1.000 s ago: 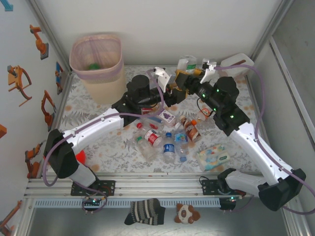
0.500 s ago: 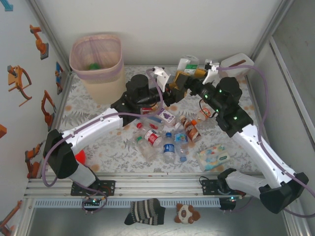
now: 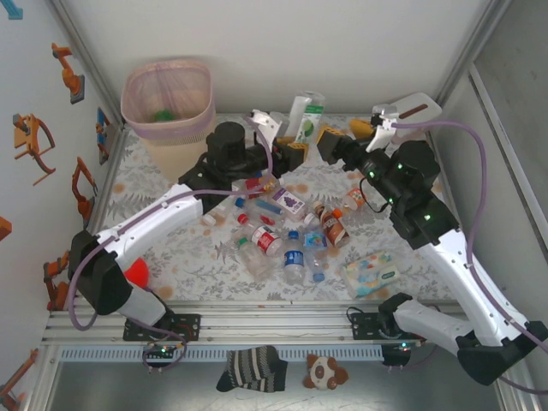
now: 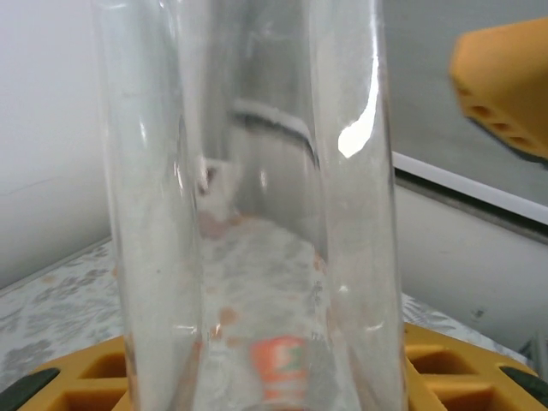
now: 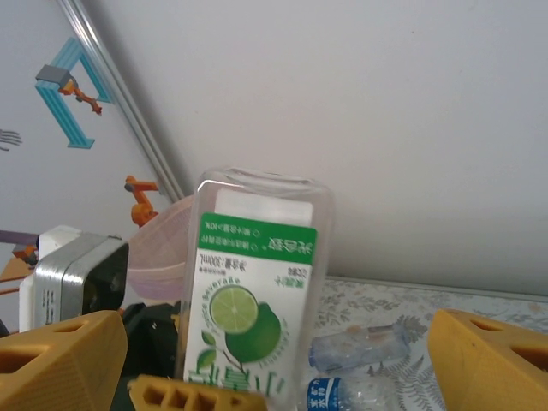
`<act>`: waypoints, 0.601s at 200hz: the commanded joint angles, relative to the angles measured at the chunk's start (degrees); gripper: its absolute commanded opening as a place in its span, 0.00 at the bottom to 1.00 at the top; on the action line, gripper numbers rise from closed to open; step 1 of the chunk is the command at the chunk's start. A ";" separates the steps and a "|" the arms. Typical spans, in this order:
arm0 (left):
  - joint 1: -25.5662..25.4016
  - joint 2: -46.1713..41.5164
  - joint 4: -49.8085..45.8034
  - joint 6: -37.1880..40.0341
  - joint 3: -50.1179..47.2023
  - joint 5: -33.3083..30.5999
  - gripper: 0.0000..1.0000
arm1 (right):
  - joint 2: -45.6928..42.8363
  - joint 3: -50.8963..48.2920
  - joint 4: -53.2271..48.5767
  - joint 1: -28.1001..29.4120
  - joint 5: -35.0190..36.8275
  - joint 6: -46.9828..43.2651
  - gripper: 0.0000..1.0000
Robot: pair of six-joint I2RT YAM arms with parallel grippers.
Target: Put the plastic bottles in the bin
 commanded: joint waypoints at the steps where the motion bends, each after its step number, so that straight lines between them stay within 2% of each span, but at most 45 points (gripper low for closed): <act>1: 3.33 -3.82 -4.56 1.49 2.95 -1.64 0.21 | -1.16 1.94 -1.65 0.19 1.88 -2.01 0.90; 47: 14.14 -4.37 -15.71 0.06 9.32 -1.60 0.21 | -0.91 2.09 -2.65 0.19 1.75 -2.19 0.90; 74: 21.36 -2.68 -20.69 -2.43 14.13 1.97 0.21 | -0.45 2.59 -2.86 0.19 1.41 -2.20 0.90; 120: 32.99 1.80 -27.49 -2.49 21.14 7.88 0.21 | -0.10 3.40 -4.04 0.19 1.13 -2.32 0.90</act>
